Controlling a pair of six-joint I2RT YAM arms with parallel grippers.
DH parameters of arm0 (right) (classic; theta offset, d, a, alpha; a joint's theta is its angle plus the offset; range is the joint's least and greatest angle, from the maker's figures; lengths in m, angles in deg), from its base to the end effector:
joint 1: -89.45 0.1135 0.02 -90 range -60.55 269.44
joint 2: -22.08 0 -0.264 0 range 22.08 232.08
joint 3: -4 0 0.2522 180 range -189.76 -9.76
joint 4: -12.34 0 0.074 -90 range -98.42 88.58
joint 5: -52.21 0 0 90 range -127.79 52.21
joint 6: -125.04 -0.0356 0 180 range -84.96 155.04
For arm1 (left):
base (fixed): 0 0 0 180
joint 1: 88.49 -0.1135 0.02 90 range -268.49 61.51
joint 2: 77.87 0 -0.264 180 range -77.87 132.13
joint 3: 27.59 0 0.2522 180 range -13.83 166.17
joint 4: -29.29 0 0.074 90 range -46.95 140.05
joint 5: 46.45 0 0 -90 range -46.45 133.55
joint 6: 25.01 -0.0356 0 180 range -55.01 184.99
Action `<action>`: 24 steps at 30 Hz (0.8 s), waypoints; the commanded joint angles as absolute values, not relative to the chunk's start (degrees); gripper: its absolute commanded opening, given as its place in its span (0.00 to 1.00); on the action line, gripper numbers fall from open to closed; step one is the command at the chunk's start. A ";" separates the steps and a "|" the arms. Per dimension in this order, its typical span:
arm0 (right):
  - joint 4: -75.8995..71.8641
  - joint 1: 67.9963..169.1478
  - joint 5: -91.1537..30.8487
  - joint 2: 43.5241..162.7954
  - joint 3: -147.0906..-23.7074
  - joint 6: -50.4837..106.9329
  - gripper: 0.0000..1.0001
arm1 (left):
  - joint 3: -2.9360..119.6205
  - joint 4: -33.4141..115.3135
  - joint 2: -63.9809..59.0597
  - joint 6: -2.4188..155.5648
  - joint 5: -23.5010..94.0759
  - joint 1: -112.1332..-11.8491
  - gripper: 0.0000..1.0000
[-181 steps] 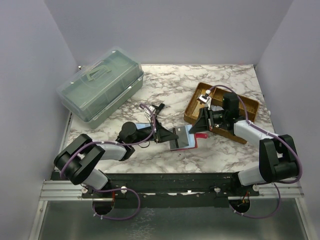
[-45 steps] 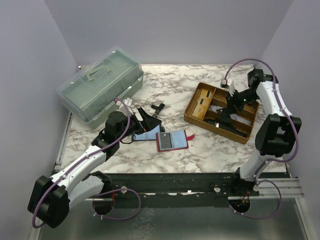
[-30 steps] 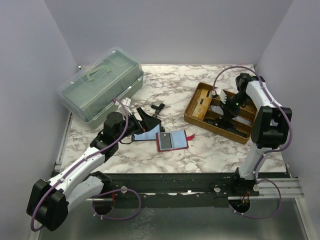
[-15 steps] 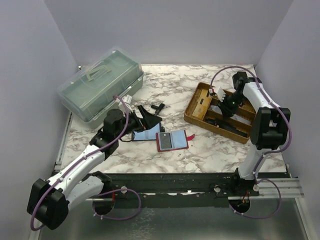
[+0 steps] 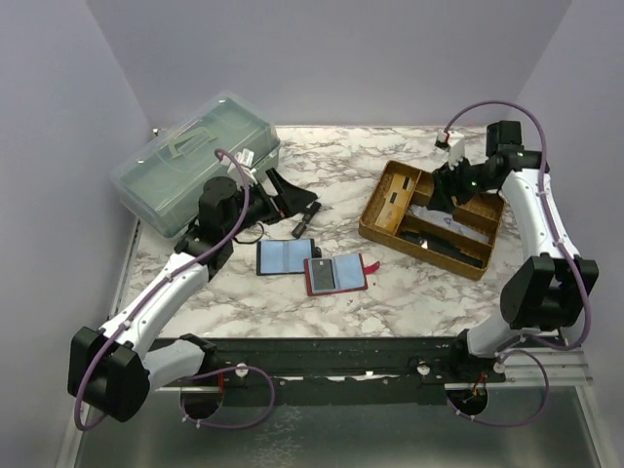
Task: Take the credit cards out of the card holder
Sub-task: Reset both arms
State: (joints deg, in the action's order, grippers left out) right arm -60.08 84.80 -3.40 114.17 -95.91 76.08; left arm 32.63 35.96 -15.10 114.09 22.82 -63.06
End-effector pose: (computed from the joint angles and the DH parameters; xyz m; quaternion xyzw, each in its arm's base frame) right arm 0.3244 -0.0062 0.3183 -0.3527 0.8650 0.1842 0.3055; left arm 0.2267 -0.1218 0.3198 -0.0396 0.7572 -0.4950 0.4243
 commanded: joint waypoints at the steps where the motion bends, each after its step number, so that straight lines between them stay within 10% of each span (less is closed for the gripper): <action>1: -52.41 81.66 6.63 106.67 -95.41 66.17 0.71 | 40.07 39.59 -12.84 114.39 19.87 -67.13 0.99; 6: -39.27 67.44 17.85 100.31 -93.28 51.40 0.99 | 49.58 52.33 -10.20 110.76 22.32 -73.40 0.99; 10: -30.68 54.75 31.63 101.03 -92.06 34.87 0.99 | 54.97 61.03 -9.68 105.96 27.25 -76.59 0.99; 24: -24.72 54.01 20.01 100.23 -90.70 20.62 0.99 | 61.98 72.45 -9.71 96.67 32.32 -78.40 0.99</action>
State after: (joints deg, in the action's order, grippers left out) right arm -24.95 53.87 21.65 98.98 -88.31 24.43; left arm 61.57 69.40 -8.94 98.69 30.86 -77.77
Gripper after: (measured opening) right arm 0.992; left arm 0.986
